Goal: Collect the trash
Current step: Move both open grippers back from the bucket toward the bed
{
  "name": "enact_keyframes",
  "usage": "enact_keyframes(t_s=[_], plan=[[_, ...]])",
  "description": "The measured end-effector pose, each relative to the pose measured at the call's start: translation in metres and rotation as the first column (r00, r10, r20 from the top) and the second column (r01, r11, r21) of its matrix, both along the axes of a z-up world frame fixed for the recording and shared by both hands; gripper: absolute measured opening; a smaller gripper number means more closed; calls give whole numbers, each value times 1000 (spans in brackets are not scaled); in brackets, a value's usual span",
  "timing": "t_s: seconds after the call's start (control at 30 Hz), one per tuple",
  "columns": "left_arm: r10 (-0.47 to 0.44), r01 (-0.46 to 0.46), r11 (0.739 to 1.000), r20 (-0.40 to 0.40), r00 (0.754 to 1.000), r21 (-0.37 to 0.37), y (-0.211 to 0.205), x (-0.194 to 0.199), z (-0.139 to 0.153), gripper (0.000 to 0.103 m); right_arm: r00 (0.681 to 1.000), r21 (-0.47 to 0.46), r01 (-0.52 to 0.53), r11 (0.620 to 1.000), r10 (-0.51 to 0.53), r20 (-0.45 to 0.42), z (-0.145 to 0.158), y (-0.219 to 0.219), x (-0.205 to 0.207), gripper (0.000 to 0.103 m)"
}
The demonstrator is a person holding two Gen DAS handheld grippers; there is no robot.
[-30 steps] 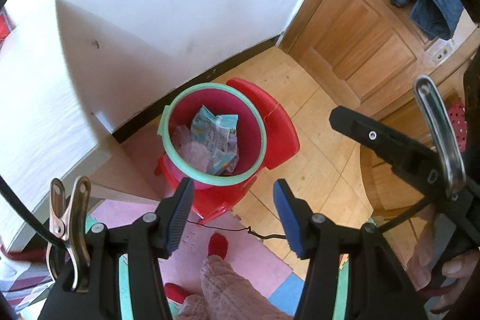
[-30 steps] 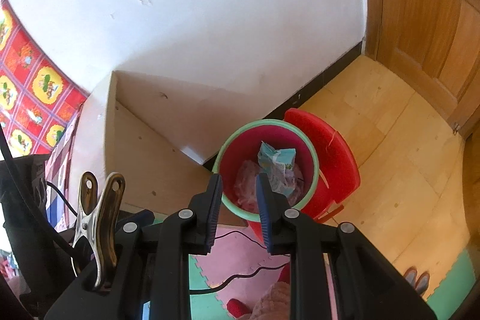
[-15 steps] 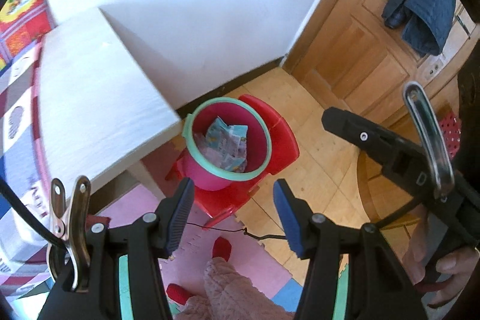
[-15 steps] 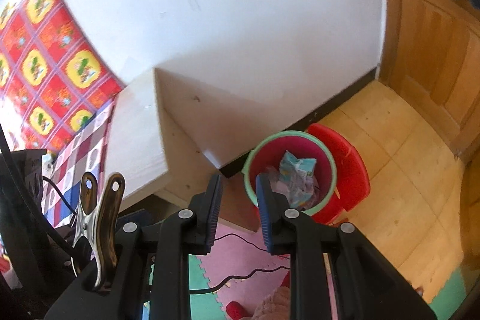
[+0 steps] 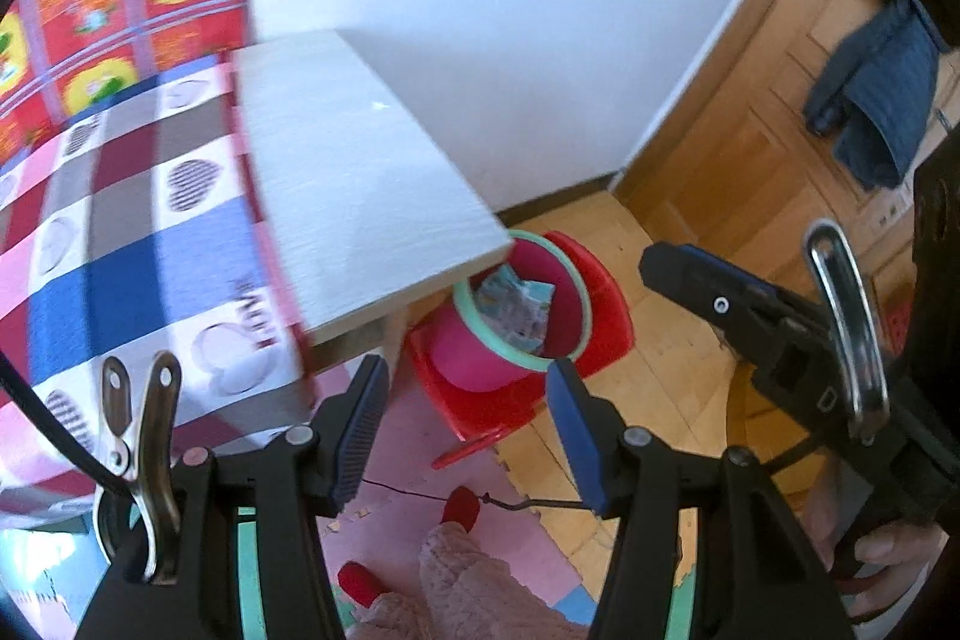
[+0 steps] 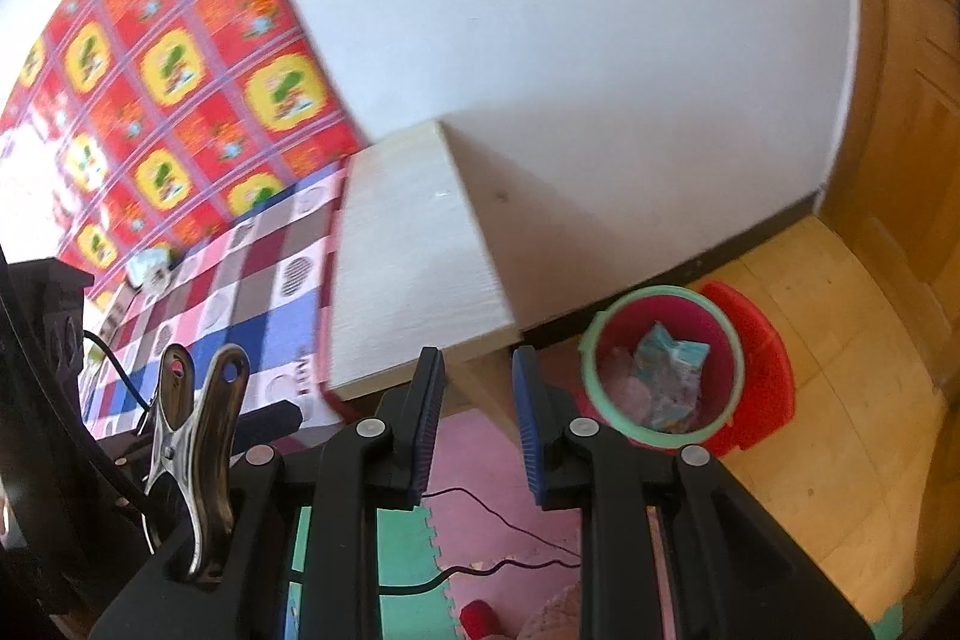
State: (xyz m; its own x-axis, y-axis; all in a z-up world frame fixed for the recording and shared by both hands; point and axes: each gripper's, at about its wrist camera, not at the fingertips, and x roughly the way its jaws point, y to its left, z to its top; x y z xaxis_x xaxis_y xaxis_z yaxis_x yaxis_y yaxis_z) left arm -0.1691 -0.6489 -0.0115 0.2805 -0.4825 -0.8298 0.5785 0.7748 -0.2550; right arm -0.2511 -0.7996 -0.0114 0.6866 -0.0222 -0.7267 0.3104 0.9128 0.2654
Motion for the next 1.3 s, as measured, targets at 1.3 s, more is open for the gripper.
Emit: enact_keyframes(t_s=[1.3], plan=[[605, -606, 795, 93, 791, -10, 307, 40, 61, 58, 828, -25, -556, 831, 556, 77, 38, 260, 111, 26]])
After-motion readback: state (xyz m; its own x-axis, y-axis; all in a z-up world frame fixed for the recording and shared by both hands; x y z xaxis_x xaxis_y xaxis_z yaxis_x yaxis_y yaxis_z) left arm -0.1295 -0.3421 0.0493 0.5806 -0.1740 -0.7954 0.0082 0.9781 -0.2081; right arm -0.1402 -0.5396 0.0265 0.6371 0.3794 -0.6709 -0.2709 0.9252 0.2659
